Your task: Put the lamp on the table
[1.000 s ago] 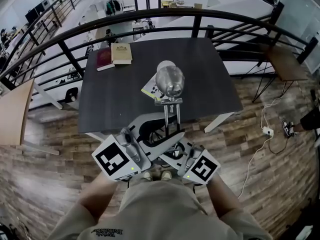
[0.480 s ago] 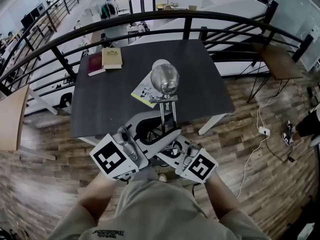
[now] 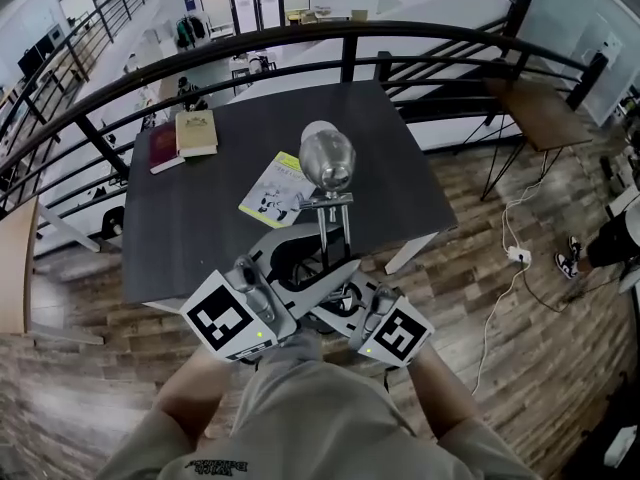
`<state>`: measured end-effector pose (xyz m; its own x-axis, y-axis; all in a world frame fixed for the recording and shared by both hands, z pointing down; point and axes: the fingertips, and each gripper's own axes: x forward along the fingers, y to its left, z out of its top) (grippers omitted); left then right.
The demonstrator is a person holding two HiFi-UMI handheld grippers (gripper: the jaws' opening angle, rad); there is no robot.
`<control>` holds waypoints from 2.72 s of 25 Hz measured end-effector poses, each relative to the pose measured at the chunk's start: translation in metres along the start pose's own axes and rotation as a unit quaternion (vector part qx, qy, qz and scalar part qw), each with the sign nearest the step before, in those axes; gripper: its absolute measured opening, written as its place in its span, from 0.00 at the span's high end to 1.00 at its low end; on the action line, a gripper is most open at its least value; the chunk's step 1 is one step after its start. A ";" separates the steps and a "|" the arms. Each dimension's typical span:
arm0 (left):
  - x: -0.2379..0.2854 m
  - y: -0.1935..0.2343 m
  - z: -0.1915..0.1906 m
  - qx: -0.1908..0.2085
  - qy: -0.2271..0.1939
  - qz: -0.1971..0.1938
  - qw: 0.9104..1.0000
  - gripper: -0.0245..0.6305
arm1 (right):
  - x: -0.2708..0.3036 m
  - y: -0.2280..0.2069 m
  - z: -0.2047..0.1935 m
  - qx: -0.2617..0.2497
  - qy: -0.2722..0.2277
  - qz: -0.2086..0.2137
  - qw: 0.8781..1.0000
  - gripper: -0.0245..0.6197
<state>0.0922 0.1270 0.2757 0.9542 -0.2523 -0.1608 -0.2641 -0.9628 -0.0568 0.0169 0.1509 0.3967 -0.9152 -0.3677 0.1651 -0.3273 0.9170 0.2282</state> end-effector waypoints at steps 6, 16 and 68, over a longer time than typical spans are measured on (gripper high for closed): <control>0.025 0.062 -0.020 -0.010 0.008 -0.015 1.000 0.77 | 0.019 -0.063 -0.021 0.018 0.003 -0.012 1.000 0.89; 0.065 0.173 -0.045 -0.036 0.018 -0.032 0.999 0.77 | 0.058 -0.172 -0.055 0.045 0.022 -0.022 0.998 0.89; 0.119 0.506 -0.064 -0.014 0.017 0.066 0.998 0.77 | 0.200 -0.461 -0.082 0.028 -0.011 0.078 0.996 0.89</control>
<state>0.0812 -0.3964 0.2908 0.9154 -0.3804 -0.1315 -0.3849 -0.9229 -0.0096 0.0040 -0.3578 0.4037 -0.9607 -0.2164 0.1739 -0.1918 0.9702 0.1480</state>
